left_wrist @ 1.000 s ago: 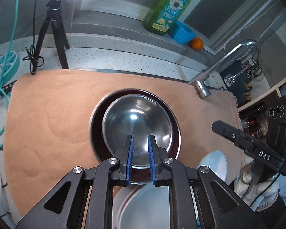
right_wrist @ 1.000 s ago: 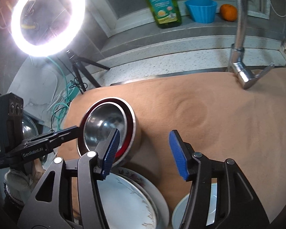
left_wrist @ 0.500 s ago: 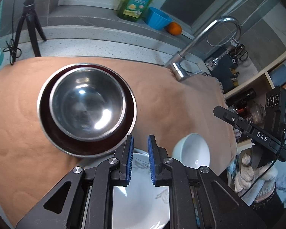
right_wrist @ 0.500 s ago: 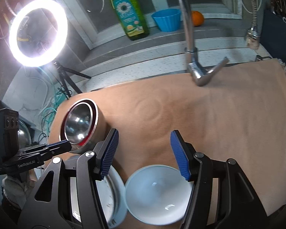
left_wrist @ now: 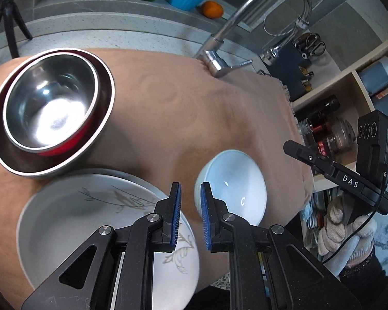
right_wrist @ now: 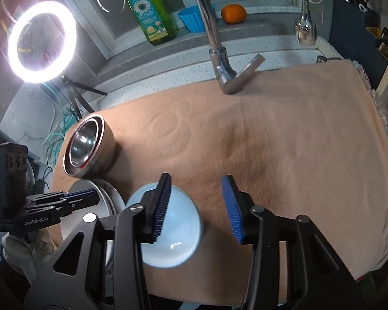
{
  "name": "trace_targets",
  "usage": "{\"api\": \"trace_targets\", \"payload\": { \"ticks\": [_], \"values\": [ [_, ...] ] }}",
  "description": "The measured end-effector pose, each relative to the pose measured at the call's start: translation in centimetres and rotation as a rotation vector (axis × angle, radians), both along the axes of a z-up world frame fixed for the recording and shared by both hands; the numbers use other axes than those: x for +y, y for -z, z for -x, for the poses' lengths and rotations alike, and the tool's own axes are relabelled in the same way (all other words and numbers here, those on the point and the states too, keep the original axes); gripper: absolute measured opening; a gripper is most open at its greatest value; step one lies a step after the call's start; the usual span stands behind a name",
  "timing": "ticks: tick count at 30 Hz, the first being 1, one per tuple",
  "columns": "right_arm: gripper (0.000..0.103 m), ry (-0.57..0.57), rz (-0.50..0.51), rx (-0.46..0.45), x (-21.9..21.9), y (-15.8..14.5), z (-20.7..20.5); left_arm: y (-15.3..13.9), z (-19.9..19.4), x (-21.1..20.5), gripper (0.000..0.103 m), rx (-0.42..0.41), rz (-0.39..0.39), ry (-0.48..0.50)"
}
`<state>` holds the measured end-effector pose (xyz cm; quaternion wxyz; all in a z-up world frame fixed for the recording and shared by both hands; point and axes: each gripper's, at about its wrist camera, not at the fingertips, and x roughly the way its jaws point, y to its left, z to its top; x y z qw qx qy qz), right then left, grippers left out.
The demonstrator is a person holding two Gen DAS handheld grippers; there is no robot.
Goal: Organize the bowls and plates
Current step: 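Grip the pale blue-white bowl rim with both tools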
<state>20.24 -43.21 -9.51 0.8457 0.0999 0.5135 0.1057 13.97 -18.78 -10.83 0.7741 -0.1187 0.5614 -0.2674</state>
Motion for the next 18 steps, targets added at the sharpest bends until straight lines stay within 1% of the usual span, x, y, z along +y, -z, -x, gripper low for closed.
{"api": "trace_targets", "payload": {
  "ticks": [1, 7, 14, 18],
  "values": [
    [0.034, -0.003, -0.003, 0.012, -0.1, 0.4, 0.2, 0.2, 0.1, -0.3, 0.013, 0.002, -0.005, 0.005],
    [0.029, -0.014, -0.039, 0.069, -0.5, 2.6, 1.4, 0.9, 0.2, -1.4, 0.013, 0.025, -0.006, 0.020],
    [0.028, -0.021, -0.063, 0.101, -0.1, 4.1, 1.9, 1.7, 0.2, -2.1, 0.013, 0.049, -0.023, 0.032],
    [0.024, -0.013, -0.086, 0.122, -0.3, 4.8, 1.8, 2.0, 0.1, -2.3, 0.013, 0.054, -0.034, 0.038]
  ]
}}
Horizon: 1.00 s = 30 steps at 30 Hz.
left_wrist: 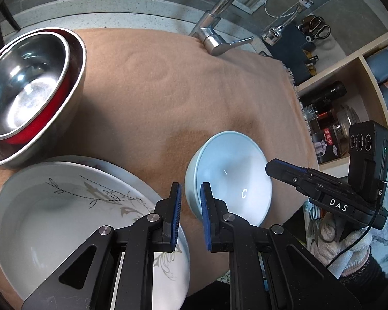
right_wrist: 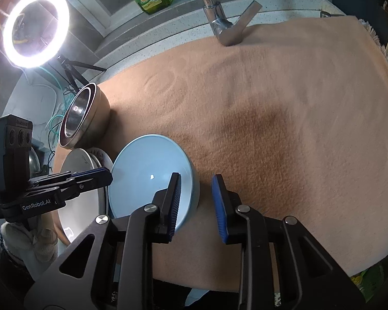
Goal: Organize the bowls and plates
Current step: 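Grip the pale blue-white bowl rim with both tools, then lift the pale bowl with both tools and carry it over the steel bowls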
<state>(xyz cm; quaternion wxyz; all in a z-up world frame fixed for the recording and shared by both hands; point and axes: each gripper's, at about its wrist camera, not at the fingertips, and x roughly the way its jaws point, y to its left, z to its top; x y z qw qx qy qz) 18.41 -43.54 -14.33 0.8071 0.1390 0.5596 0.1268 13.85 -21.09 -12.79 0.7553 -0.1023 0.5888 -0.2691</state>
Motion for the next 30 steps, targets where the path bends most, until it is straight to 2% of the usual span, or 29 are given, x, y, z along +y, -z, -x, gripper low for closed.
{"api": "trace_targets", "payload": {
  "ticks": [16, 30],
  "values": [
    [0.009, 0.014, -0.057, 0.045, -0.2, 1.6, 0.1, 0.7, 0.1, -1.3, 0.013, 0.010, -0.014, 0.039],
    [0.009, 0.022, -0.060, 0.047, 0.0, 1.0, 0.1, 0.3, 0.2, -1.1, 0.013, -0.001, -0.001, 0.042]
  ]
}}
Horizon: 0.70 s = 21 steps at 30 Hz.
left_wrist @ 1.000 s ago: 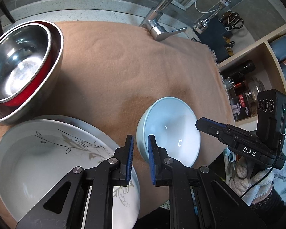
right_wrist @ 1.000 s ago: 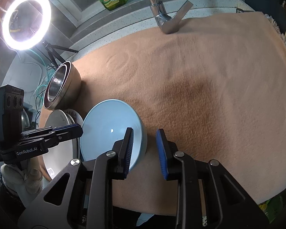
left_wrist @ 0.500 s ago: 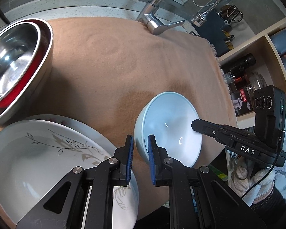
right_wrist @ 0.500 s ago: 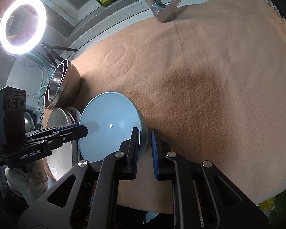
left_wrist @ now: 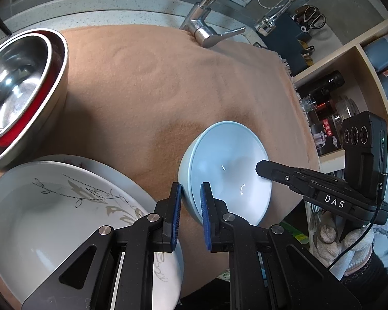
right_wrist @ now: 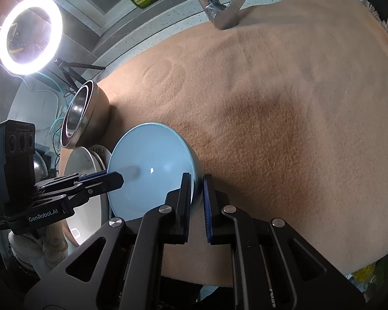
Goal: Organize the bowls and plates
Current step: 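Lift the pale bowl with both tools and carry it over the steel bowls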
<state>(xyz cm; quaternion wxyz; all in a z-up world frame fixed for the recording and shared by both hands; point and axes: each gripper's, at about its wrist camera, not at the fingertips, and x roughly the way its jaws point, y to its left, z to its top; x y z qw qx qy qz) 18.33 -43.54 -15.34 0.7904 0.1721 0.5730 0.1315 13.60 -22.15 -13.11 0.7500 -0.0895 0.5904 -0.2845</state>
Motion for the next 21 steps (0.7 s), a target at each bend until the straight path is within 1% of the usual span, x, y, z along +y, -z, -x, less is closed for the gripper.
{"api": "trace_targets", "payload": {
  "ticks": [9, 21],
  "values": [
    [0.009, -0.027, 0.001, -0.049, 1.3, -2.8, -1.0, -2.1, -0.4, 2.1, 0.013, -0.042, 0.033, -0.038],
    [0.009, -0.098, -0.002, -0.121, 5.7, -6.0, -3.9, -4.6, -1.9, 6.3, 0.013, -0.094, 0.060, -0.129]
  ]
}}
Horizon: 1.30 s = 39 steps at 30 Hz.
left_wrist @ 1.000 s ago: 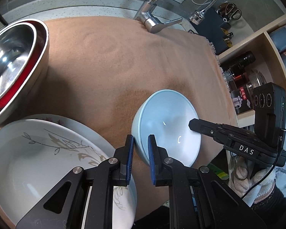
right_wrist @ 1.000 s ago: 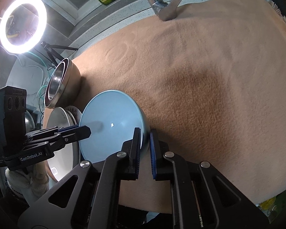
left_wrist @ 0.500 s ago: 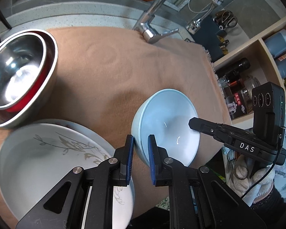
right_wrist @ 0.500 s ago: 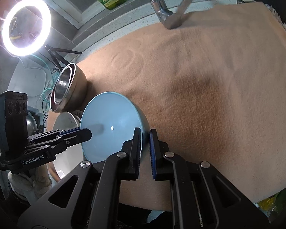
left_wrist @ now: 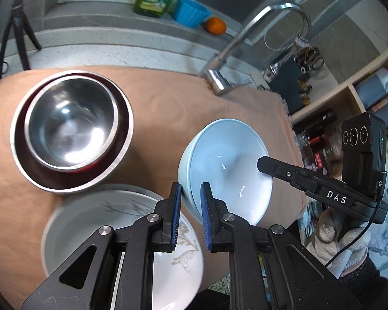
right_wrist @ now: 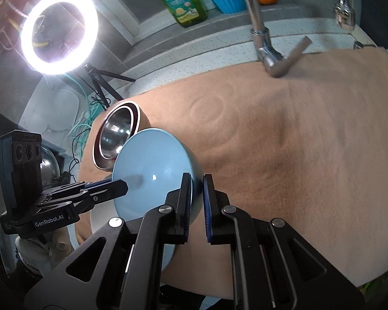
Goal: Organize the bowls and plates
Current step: 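Lift the pale bowl with both tools and carry it over the steel bowls, then lower the pale bowl into the nested steel bowls with both tools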
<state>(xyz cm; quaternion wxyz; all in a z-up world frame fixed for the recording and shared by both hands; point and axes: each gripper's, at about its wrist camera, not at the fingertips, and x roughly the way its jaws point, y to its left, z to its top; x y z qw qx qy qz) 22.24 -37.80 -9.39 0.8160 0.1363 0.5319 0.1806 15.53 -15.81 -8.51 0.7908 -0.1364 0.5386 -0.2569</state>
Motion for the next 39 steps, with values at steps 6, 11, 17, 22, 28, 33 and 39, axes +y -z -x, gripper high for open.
{"api": "trace_targets", "payload": {
  "ticks": [6, 11, 17, 22, 28, 33, 39],
  "values": [
    [0.009, -0.044, -0.004, -0.030, 3.1, -1.1, -1.7, -0.8, -1.0, 2.5, 0.013, -0.022, 0.000, -0.056],
    [0.009, -0.086, 0.000, -0.050, 5.7, -1.7, -3.3, -1.1, -1.8, 4.7, 0.013, -0.033, -0.002, -0.099],
    [0.009, -0.127, 0.006, -0.057, 8.8, -1.9, -5.1, -1.0, -2.8, 7.1, 0.013, -0.033, -0.001, -0.146],
    [0.009, -0.154, 0.010, -0.055, 10.9, -1.6, -6.2, -1.0, -3.5, 8.9, 0.013, -0.030, -0.005, -0.179],
    [0.009, -0.181, 0.022, -0.044, 13.1, -1.0, -7.4, -0.6, -4.4, 10.5, 0.013, -0.019, -0.011, -0.210],
    [0.009, -0.198, 0.035, -0.025, 14.5, -0.1, -8.3, -0.1, -5.0, 11.5, 0.013, -0.004, -0.016, -0.226],
    [0.009, -0.208, 0.045, -0.002, 15.3, 0.9, -9.0, 0.7, -5.6, 12.2, 0.013, 0.018, -0.020, -0.235]
  ]
}}
